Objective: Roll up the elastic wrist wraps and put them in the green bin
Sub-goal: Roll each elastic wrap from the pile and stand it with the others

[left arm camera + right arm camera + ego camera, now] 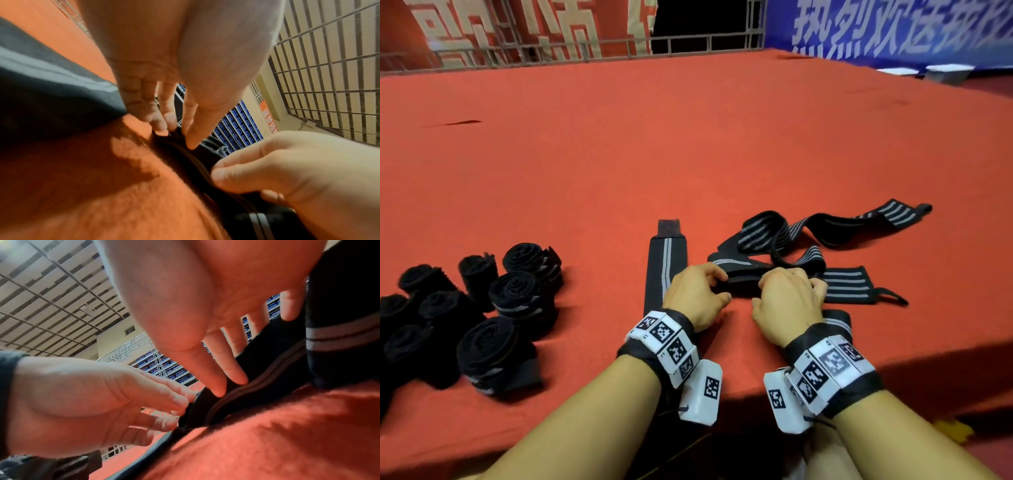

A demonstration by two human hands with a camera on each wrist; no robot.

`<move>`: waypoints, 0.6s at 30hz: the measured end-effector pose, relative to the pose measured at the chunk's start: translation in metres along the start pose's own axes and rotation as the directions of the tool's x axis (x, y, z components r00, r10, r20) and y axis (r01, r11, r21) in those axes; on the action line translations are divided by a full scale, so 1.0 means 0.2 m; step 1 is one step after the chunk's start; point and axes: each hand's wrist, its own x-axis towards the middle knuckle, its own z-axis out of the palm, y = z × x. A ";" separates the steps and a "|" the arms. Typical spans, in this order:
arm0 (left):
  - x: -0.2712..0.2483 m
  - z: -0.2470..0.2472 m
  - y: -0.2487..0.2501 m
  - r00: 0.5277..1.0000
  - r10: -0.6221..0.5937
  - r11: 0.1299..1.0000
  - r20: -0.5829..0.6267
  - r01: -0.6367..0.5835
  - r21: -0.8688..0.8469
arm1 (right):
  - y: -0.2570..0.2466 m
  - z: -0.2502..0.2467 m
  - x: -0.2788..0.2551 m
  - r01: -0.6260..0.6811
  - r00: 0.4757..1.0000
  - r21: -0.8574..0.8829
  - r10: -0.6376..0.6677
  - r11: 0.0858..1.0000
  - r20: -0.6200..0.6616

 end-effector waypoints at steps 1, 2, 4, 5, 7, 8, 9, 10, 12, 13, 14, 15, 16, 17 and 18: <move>0.00 0.00 0.01 0.999 0.009 1.000 -0.037 -0.009 0.004 | 0.00 -0.02 -0.02 0.014 1.000 0.026 -0.014 1.000 -0.022; 0.00 0.00 0.02 0.997 0.027 1.000 -0.070 -0.026 0.009 | -0.01 -0.04 -0.03 0.031 0.999 0.056 -0.029 0.998 -0.041; -0.01 -0.01 0.04 0.993 0.075 0.997 -0.094 -0.073 0.029 | -0.03 -0.07 -0.07 0.043 0.998 0.146 -0.037 0.988 -0.044; -0.02 -0.02 0.05 0.991 0.092 0.995 -0.093 -0.089 0.043 | -0.04 -0.08 -0.09 0.038 0.999 0.198 -0.034 0.979 -0.026; -0.02 -0.03 0.06 0.992 0.086 0.995 -0.095 -0.081 0.054 | -0.05 -0.08 -0.12 0.053 0.998 0.278 -0.059 0.959 0.013; -0.02 -0.04 0.06 0.993 0.060 0.998 -0.099 -0.056 0.042 | -0.06 -0.08 -0.13 0.074 0.996 0.308 -0.087 0.948 0.028; -0.02 -0.04 0.06 0.994 0.024 1.000 -0.104 -0.022 0.021 | -0.06 -0.08 -0.13 0.097 0.993 0.338 -0.116 0.936 0.038; -0.02 -0.05 0.06 0.994 -0.014 1.000 -0.108 0.015 0.003 | -0.06 -0.09 -0.14 0.114 0.989 0.370 -0.141 0.922 0.045; -0.04 -0.07 0.05 0.990 -0.065 0.998 -0.123 0.064 -0.012 | -0.05 -0.09 -0.14 0.133 0.985 0.434 -0.168 0.891 0.042; -0.05 -0.09 0.05 0.987 -0.073 0.997 -0.142 0.071 -0.020 | -0.05 -0.09 -0.14 0.136 0.985 0.464 -0.169 0.875 0.029; -0.07 -0.10 0.05 0.981 -0.079 0.997 -0.176 0.075 -0.032 | -0.04 -0.09 -0.14 0.132 0.988 0.497 -0.157 0.858 0.009; -0.08 -0.12 0.05 0.971 -0.086 0.996 -0.221 0.077 -0.048 | -0.04 -0.09 -0.14 0.123 0.991 0.530 -0.135 0.839 -0.016; -0.10 -0.13 0.05 0.957 -0.090 0.995 -0.276 0.073 -0.071 | -0.04 -0.09 -0.13 0.110 0.994 0.555 -0.105 0.824 -0.040; -0.11 -0.15 0.05 0.938 -0.090 0.993 -0.334 0.059 -0.101 | -0.05 -0.09 -0.13 0.091 0.996 0.564 -0.073 0.820 -0.055; -0.12 -0.16 0.04 0.917 -0.084 0.991 -0.390 0.036 -0.129 | -0.05 -0.10 -0.12 0.061 0.998 0.550 -0.035 0.833 -0.057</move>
